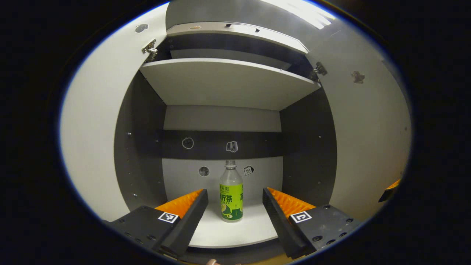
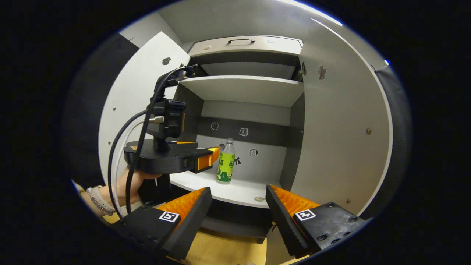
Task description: Grasp the bottle in the cabinet with the left hand and place it on the coaster, then close the right door with the right hand and the left door with the left hand.
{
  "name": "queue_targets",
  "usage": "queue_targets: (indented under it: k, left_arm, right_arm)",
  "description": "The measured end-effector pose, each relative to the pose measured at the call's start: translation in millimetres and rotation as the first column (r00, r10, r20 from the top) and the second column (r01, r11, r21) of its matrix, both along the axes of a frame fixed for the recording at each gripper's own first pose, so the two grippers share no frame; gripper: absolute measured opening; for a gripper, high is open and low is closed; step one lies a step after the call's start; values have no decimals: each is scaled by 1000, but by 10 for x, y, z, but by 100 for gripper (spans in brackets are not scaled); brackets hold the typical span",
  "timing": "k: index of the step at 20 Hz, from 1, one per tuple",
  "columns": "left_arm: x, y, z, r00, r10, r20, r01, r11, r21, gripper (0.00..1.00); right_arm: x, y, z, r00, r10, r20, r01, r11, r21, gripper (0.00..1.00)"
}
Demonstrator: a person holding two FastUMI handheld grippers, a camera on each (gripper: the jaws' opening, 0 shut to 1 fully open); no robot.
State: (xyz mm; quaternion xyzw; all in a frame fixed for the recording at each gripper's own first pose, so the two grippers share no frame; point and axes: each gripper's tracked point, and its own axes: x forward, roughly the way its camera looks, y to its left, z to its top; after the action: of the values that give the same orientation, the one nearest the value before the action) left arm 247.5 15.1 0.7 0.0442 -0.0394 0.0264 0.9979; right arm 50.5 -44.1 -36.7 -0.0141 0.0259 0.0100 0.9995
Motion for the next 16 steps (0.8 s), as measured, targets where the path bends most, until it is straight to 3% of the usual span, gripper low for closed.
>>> queue_targets:
  k: [5, 11, 16]
  left_arm:
    - [531, 87, -107, 1000, 22, -1, -22, 1000, 4, 95]
    - [1005, 267, -328, 997, 42, -64, -39, 998, 40, 95]
    - [1270, 310, -450, 997, 28, -74, -29, 999, -15, 95]
  right_arm:
    - [241, -38, -147, 999, 38, -23, -36, 995, 91, 98]
    - [506, 70, -214, 994, 102, -26, -99, 989, 114, 98]
    - [668, 59, -272, 993, 114, -30, -110, 988, 104, 98]
